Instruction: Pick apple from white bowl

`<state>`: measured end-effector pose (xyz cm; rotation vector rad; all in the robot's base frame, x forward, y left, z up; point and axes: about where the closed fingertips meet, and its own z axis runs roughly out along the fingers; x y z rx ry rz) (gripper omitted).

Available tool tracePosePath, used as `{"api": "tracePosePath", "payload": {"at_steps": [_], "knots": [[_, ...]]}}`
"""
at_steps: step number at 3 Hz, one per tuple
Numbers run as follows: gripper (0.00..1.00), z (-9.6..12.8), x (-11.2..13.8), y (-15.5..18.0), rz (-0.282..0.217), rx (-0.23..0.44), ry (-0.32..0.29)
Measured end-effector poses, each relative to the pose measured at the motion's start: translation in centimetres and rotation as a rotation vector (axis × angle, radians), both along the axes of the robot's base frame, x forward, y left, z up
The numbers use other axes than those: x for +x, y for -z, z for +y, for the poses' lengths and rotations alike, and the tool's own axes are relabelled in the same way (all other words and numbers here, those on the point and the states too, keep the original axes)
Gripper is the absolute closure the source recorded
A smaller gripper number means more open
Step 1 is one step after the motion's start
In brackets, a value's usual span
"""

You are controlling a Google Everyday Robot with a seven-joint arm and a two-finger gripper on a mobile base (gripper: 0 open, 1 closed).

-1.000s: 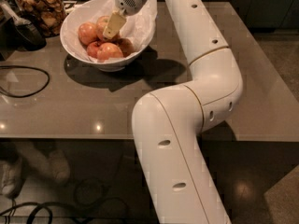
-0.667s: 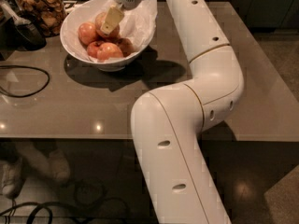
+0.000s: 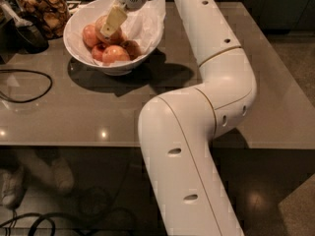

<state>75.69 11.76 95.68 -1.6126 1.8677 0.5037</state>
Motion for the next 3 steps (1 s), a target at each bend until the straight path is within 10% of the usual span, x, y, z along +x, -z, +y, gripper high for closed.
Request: {"api": "tracePosePath", "payload": {"at_steps": [3], "knots": [[1.0,0.33,-0.97,-0.41,0.022,0.06,-0.042]]}}
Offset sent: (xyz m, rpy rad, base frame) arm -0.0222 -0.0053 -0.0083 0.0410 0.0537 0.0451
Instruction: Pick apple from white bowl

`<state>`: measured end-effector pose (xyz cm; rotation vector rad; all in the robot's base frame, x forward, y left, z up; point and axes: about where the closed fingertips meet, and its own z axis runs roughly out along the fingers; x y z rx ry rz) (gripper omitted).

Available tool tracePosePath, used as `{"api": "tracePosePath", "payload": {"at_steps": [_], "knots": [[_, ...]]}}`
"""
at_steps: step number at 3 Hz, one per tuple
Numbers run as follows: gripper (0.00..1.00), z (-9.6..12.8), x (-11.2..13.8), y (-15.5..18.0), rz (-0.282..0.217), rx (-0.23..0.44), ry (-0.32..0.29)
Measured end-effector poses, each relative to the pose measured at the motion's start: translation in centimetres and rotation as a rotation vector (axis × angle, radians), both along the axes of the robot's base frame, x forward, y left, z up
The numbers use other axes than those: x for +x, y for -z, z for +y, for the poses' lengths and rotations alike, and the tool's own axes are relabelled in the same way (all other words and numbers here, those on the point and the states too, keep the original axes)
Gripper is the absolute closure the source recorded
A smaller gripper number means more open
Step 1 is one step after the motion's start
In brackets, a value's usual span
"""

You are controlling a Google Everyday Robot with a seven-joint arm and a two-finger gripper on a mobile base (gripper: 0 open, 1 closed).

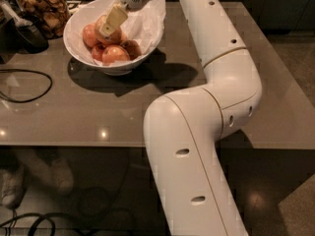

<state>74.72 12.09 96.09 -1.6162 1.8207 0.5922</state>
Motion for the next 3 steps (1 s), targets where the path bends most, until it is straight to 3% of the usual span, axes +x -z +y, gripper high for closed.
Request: {"api": "tracePosePath", "payload": {"at_steps": [3], "knots": [[1.0,0.6,-2.5,-3.9,-0.009,0.047,-0.042]]}}
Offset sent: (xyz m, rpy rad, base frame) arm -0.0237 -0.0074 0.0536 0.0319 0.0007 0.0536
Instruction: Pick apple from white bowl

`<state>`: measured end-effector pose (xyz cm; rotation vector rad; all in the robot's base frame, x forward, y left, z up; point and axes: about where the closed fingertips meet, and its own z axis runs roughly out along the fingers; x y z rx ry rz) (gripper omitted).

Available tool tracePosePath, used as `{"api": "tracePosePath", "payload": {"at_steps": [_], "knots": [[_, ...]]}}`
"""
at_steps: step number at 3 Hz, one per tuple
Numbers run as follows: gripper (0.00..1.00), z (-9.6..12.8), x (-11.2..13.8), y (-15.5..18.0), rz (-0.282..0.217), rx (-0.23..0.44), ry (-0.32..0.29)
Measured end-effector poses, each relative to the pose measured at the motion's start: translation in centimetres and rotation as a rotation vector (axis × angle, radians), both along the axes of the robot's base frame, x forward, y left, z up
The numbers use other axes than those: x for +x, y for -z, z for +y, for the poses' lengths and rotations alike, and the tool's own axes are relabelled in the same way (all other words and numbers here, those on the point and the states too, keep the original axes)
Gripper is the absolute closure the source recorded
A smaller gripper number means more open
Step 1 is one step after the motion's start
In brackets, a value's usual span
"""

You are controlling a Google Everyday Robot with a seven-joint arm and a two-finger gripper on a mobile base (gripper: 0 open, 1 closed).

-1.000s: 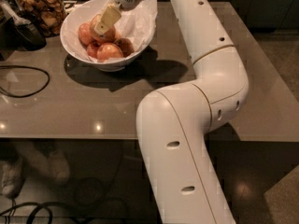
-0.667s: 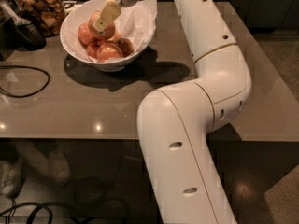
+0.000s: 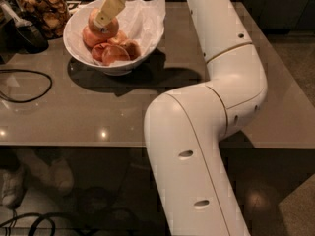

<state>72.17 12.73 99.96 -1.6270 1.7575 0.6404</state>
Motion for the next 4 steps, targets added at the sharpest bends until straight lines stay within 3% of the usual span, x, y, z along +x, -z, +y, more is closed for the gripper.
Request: {"api": "tracePosePath", "payload": {"at_steps": [2,3,4], "knots": [[1.0,0.35,0.14,-0.24,-0.007,-0.018,0.016],[0.83,0.36,0.16,-0.23,-0.007,-0.019,0.017],[0.59,0.36,0.16,-0.23,-0.007,-0.019,0.017]]}}
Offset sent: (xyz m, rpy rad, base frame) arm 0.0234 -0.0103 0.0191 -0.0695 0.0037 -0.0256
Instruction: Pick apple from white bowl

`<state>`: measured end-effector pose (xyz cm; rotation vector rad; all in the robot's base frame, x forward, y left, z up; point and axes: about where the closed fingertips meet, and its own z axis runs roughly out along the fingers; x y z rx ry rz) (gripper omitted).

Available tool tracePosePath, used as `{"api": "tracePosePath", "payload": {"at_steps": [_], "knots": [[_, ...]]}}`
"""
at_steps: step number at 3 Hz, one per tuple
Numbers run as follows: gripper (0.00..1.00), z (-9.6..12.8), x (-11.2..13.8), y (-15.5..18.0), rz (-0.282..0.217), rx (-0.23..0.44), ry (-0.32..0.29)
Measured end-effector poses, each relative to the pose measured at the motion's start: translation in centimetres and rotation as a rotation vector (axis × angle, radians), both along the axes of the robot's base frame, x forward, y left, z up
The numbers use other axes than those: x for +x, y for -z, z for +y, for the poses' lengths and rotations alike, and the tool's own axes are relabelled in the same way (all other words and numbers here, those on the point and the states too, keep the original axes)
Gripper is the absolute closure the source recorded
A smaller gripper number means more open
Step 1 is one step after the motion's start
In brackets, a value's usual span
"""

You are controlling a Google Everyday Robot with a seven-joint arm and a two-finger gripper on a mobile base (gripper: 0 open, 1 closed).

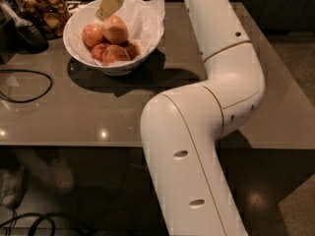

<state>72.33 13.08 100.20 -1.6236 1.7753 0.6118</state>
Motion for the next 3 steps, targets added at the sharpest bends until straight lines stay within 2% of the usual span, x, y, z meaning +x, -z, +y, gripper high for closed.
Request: {"api": "tracePosePath", "payload": {"at_steps": [2,3], "knots": [[0.13,0.0,0.0,0.0,0.0,0.0,0.0],[0.0,0.0,0.0,0.0,0.0,0.0,0.0]]}}
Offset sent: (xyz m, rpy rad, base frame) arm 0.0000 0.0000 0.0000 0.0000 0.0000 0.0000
